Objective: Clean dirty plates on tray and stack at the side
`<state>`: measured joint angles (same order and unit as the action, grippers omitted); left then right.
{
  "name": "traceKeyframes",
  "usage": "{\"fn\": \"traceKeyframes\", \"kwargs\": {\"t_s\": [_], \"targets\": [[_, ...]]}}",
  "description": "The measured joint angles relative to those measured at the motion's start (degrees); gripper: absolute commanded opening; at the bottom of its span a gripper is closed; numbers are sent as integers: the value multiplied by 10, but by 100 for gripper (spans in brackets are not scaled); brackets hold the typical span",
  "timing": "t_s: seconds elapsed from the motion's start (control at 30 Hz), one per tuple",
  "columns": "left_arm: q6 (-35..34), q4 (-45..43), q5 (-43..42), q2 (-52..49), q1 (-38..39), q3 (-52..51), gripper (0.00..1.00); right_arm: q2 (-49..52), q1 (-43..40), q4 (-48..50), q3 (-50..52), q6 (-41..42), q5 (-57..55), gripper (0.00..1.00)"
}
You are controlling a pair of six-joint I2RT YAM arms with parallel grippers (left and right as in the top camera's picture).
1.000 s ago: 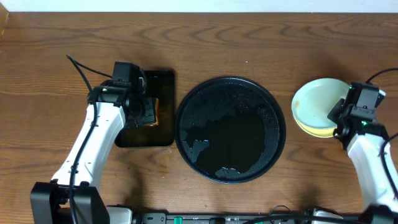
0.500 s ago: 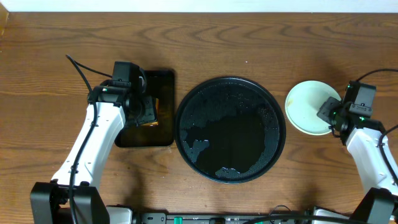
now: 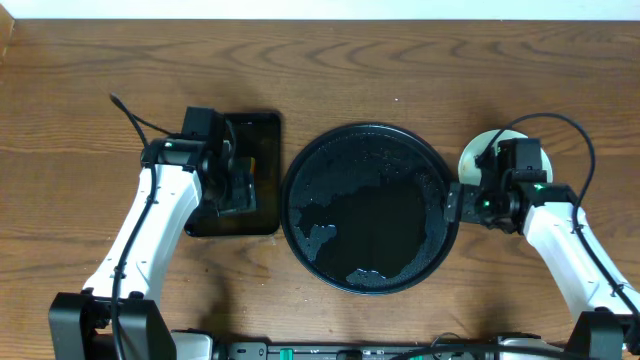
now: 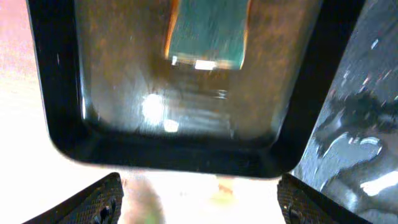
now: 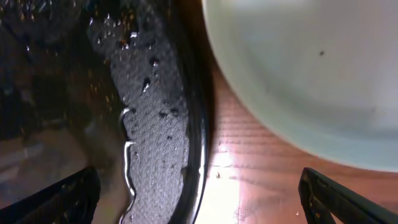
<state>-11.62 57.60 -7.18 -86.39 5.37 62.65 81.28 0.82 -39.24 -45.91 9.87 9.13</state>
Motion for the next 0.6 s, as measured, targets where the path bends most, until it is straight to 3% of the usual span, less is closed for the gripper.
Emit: {"fn": "traceKeyframes", "kwargs": {"t_s": [0.13, 0.33, 0.53, 0.6], "targets": [[-2, 43, 0, 0, 0, 0, 81, -39, 14, -49, 0, 4, -9, 99], [-2, 22, 0, 68, 0, -55, 81, -151, 33, -69, 11, 13, -47, 99], [-2, -76, 0, 309, 1, -172, 81, -331, 66, -47, 93, 19, -80, 99], [-2, -100, 0, 432, 6, -210, 81, -429, 79, -47, 119, 22, -97, 99]]}}
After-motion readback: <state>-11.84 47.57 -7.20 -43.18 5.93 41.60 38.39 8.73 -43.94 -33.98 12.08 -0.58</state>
